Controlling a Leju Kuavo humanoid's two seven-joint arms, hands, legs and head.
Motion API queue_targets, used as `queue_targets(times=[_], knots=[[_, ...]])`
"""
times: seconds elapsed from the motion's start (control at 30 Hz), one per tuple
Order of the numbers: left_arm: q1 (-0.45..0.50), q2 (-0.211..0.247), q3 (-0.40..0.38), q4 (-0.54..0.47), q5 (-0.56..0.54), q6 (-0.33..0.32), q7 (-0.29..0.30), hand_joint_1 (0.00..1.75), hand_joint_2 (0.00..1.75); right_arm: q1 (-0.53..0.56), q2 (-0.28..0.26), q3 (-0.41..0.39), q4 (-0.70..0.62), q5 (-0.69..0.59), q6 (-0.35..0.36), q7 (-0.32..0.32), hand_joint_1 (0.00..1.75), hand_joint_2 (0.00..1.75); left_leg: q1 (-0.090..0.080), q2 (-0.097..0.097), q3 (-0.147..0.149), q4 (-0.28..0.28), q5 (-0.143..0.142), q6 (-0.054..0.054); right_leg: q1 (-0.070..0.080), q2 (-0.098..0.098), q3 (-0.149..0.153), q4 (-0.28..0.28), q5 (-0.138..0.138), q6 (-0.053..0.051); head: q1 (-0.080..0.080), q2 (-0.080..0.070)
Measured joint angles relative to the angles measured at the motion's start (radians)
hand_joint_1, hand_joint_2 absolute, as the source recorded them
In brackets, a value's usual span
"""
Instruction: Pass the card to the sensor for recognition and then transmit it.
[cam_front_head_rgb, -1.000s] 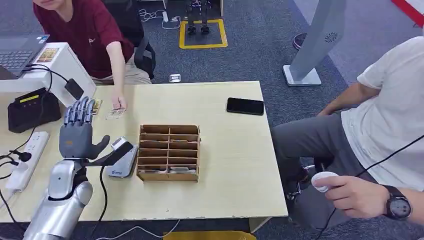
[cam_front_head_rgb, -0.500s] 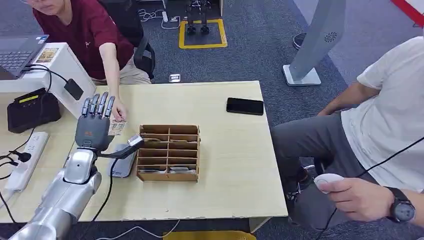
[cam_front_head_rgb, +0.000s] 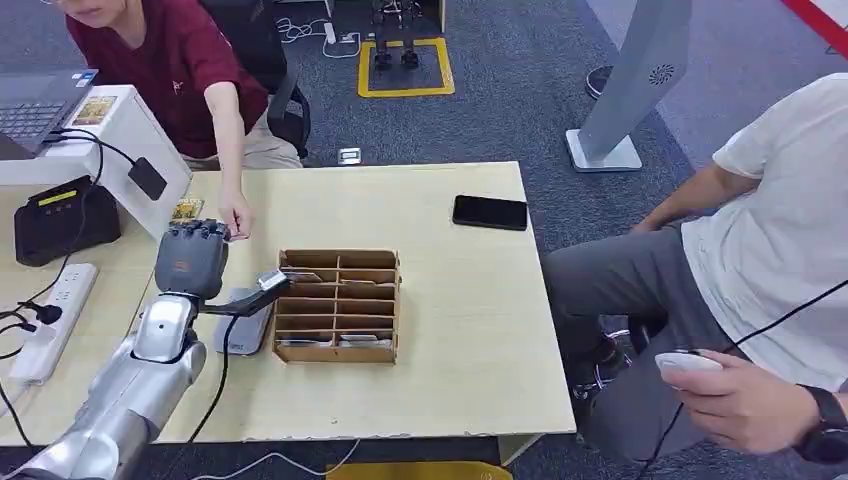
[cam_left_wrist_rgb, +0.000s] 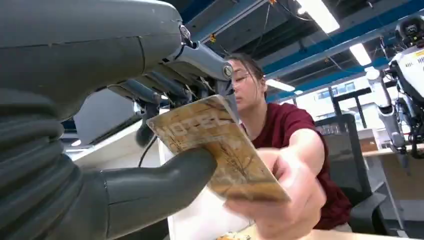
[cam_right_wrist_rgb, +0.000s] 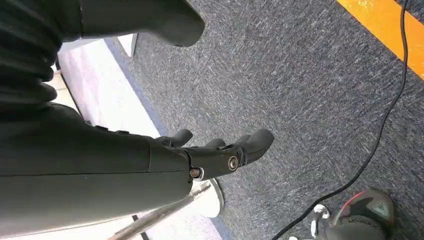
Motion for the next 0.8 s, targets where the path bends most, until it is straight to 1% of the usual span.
queue_targets(times=[0.3,0.53,0.67,0.7,0.73,0.77,0.8], knots=[[0.000,-0.003,0.000,0.008,0.006,0.001,-0.006,1.75,1.75,0.000,0.000,0.000,0.000,0.000,0.001,0.000,0.00,1.75,0.000,0.000,0.000,0.000,0.000,0.000,0.000,0.000,0.000,0.000,0.000,0.000,0.000,0.000],[0.000,-0.011,0.000,0.008,0.078,0.001,-0.046,1.75,1.75,0.000,0.000,0.000,0.000,0.016,0.003,-0.003,0.00,1.75,0.000,0.000,0.000,0.000,0.000,0.000,0.000,0.000,0.000,0.000,0.000,0.000,0.000,0.000],[0.008,-0.013,0.002,0.005,0.147,-0.007,-0.093,1.75,1.75,0.000,0.000,0.000,0.000,0.024,0.001,-0.006,0.00,1.75,0.000,0.000,0.000,0.000,0.000,0.000,0.000,0.000,0.000,0.000,0.000,0.000,0.000,0.000],[0.012,-0.017,0.004,0.001,0.171,-0.021,-0.113,1.75,1.75,0.000,0.000,0.000,0.000,0.030,0.001,-0.006,0.00,1.75,0.000,0.000,0.000,0.000,0.000,0.000,0.000,0.000,0.000,0.000,0.000,0.000,0.000,0.000],[0.025,-0.029,0.016,-0.016,0.223,-0.067,-0.159,1.75,1.75,0.001,0.000,0.000,0.000,0.032,0.002,-0.010,0.00,1.75,0.000,0.000,0.000,0.000,0.000,0.000,0.000,0.000,0.000,0.000,0.000,0.000,0.000,0.000],[0.054,-0.036,0.044,-0.077,0.327,-0.168,-0.231,1.75,1.75,0.001,0.000,0.000,0.000,0.033,0.004,-0.012,0.00,1.75,0.000,0.000,0.000,0.000,0.000,0.000,-0.001,0.000,0.000,0.000,0.000,0.000,0.000,0.000],[0.083,-0.047,0.088,-0.147,0.468,-0.301,-0.273,1.75,1.75,0.002,0.000,0.000,0.001,0.033,0.006,-0.012,0.00,1.75,0.000,0.001,0.000,0.000,0.000,0.000,-0.001,0.001,0.000,0.000,0.000,0.000,-0.001,0.000]])
